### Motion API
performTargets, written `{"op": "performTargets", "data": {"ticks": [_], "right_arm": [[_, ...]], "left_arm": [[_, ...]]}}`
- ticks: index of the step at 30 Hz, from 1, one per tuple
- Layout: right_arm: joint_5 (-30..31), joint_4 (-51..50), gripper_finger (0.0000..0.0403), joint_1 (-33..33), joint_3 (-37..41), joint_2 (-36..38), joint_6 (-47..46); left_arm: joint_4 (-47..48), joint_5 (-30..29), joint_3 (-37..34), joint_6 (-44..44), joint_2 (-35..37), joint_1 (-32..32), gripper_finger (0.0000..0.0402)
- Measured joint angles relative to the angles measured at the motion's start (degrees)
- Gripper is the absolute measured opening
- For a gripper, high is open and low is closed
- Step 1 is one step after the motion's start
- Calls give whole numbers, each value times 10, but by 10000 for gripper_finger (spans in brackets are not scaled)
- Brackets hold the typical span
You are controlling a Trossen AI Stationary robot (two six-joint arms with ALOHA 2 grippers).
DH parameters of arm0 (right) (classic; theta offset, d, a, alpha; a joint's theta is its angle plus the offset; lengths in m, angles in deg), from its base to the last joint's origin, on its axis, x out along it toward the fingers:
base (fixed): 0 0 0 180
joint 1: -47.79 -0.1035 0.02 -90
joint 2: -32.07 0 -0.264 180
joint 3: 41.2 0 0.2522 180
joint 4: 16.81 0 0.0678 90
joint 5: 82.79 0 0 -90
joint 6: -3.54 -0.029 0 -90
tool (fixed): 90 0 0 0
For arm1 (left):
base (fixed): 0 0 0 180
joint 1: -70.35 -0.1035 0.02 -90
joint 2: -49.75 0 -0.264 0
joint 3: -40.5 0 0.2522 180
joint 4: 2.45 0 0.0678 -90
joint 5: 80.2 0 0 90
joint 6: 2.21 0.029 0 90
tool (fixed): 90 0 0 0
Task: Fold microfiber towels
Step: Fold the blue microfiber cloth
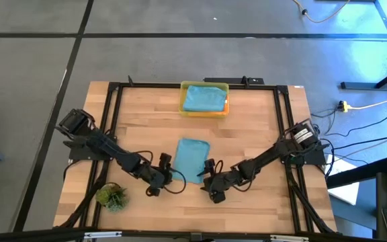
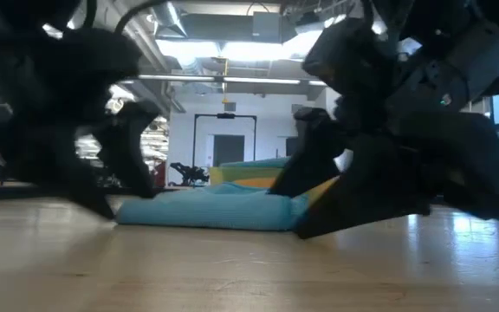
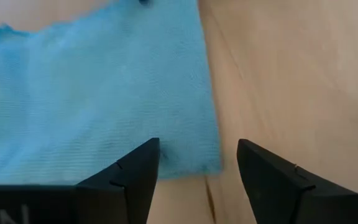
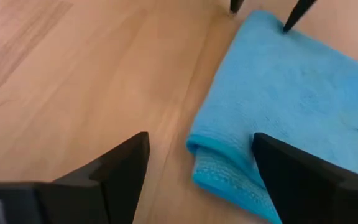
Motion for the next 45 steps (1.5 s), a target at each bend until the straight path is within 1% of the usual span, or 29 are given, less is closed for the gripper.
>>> {"op": "performTargets", "data": {"ticks": [3, 5, 9, 12, 16, 19, 23, 25, 26, 27, 30, 32, 36, 38, 43, 45], "right_arm": [[2, 5, 286, 1, -7, -13, -1], [18, 3, 282, 0, -7, -15, -1], [46, -5, 264, 0, -8, -14, 0], [56, -10, 237, 0, -7, -14, 9], [71, -17, 182, 0, -7, -15, 13], [76, -20, 132, 0, -6, -15, 14], [79, -23, 68, 0, -6, -16, 14], [79, -23, 40, 1, -6, -16, 13], [78, -23, 27, 1, -6, -16, 9], [75, -23, 16, 1, -5, -16, -1], [58, -27, 11, -4, -5, -12, -34], [41, -32, 12, -14, -4, -6, -53], [-18, -27, 6, -41, -4, 3, -102], [-41, -22, 6, -50, -4, 7, -126], [-71, -22, 6, -61, -4, 33, -170], [-93, -21, 6, -61, -4, 43, -170]], "left_arm": [[-2, -6, 3, 13, -24, 6, 208], [-7, -19, 10, 24, -41, 10, 207], [-13, -65, 25, 53, -70, 21, 207], [-17, -86, 34, 87, -84, 24, 206], [-21, -106, 35, 100, -96, 24, 196], [-21, -112, 35, 100, -100, 24, 160], [-20, -113, 34, 98, -102, 24, 86], [-12, -108, 37, 78, -103, 24, 40], [-6, -105, 41, 61, -103, 24, 21], [0, -102, 47, 41, -104, 24, 11], [30, -92, 79, -1, -100, 31, 4], [58, -74, 110, -23, -101, 41, 2], [112, -37, 182, -59, -96, 67, 1], [134, -19, 206, -78, -96, 71, 1], [135, 18, 228, -94, -92, 70, 0], [133, 60, 230, -104, -91, 58, 0]]}}
